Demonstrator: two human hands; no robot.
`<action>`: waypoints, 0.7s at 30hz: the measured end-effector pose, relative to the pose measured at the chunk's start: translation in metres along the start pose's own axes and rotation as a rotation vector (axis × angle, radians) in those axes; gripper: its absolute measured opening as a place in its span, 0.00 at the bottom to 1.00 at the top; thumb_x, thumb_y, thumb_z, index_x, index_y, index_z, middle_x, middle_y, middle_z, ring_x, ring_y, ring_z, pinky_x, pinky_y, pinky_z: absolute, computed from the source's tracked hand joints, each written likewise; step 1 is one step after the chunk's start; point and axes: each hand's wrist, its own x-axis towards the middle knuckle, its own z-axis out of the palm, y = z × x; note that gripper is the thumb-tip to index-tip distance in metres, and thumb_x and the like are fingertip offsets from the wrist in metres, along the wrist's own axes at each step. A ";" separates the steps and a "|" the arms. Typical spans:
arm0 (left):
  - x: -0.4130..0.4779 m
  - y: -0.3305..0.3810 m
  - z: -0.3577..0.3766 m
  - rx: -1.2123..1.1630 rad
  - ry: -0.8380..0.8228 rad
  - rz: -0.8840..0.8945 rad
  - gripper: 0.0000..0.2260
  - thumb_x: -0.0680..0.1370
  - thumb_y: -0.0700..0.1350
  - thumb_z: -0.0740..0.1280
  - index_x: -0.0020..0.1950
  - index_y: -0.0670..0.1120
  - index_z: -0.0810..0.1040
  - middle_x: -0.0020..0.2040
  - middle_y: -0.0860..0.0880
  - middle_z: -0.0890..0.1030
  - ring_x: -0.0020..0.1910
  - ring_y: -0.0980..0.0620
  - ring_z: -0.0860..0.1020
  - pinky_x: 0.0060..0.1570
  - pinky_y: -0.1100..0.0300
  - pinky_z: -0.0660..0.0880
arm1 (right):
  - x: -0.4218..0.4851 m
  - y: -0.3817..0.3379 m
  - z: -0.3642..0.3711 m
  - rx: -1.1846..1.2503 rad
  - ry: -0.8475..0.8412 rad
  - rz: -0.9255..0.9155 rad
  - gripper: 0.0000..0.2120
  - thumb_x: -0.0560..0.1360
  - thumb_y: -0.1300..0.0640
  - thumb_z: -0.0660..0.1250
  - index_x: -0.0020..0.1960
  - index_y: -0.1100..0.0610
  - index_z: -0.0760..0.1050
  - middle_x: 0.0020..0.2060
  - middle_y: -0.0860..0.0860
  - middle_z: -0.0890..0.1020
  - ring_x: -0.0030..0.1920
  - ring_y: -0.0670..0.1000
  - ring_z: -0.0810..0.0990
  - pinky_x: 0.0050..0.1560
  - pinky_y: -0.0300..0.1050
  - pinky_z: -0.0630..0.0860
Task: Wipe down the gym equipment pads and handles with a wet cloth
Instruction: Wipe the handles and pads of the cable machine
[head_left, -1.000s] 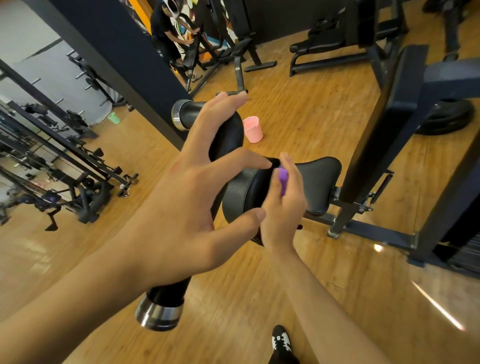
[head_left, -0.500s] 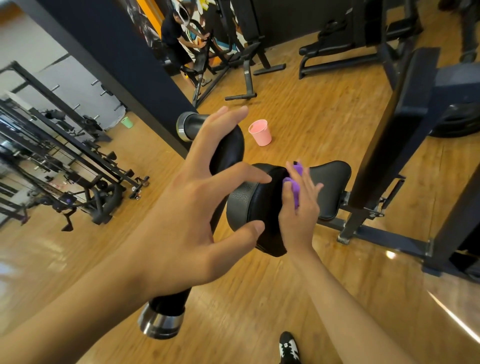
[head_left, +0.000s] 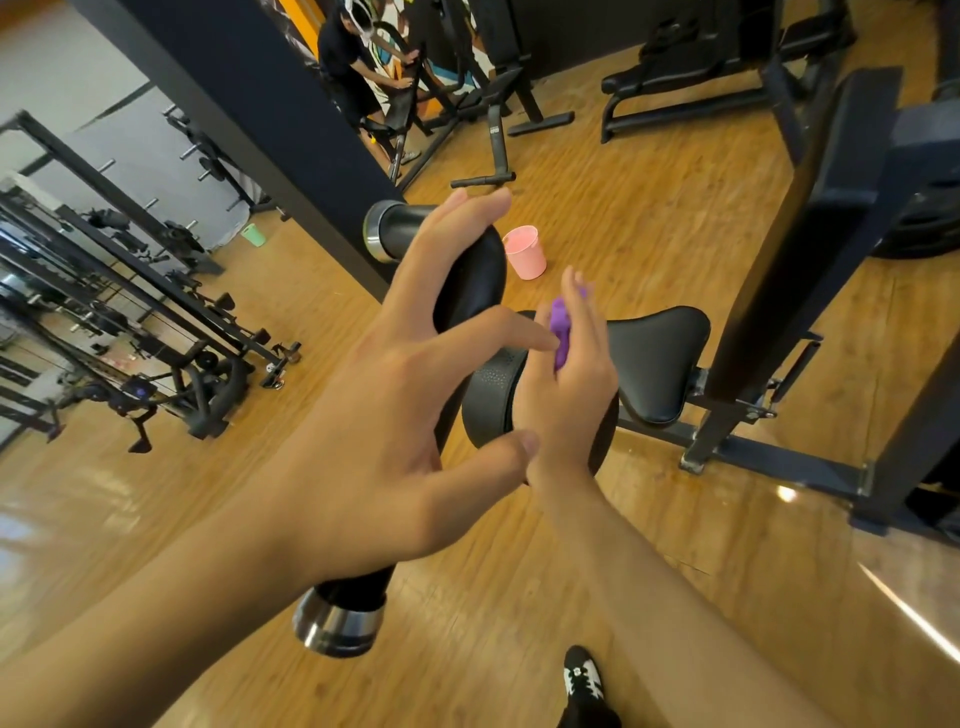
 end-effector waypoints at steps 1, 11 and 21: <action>0.000 -0.001 0.000 0.005 0.006 0.000 0.21 0.70 0.52 0.69 0.62 0.50 0.82 0.84 0.47 0.54 0.85 0.49 0.47 0.80 0.58 0.50 | 0.002 -0.003 0.001 -0.002 0.005 -0.004 0.20 0.84 0.59 0.63 0.75 0.62 0.71 0.74 0.55 0.74 0.76 0.47 0.65 0.72 0.33 0.66; 0.005 -0.003 0.001 0.011 0.003 -0.004 0.19 0.69 0.47 0.71 0.60 0.48 0.83 0.83 0.46 0.56 0.85 0.47 0.48 0.80 0.55 0.52 | -0.012 -0.004 0.010 -0.076 -0.072 -0.075 0.21 0.81 0.65 0.65 0.74 0.59 0.72 0.76 0.55 0.71 0.80 0.53 0.61 0.76 0.59 0.65; 0.019 -0.002 0.007 0.041 0.015 0.013 0.17 0.70 0.47 0.72 0.58 0.48 0.83 0.82 0.44 0.55 0.85 0.45 0.47 0.80 0.58 0.51 | 0.006 -0.003 0.004 -0.059 -0.033 -0.090 0.19 0.83 0.61 0.63 0.73 0.59 0.73 0.76 0.57 0.70 0.79 0.54 0.62 0.75 0.49 0.68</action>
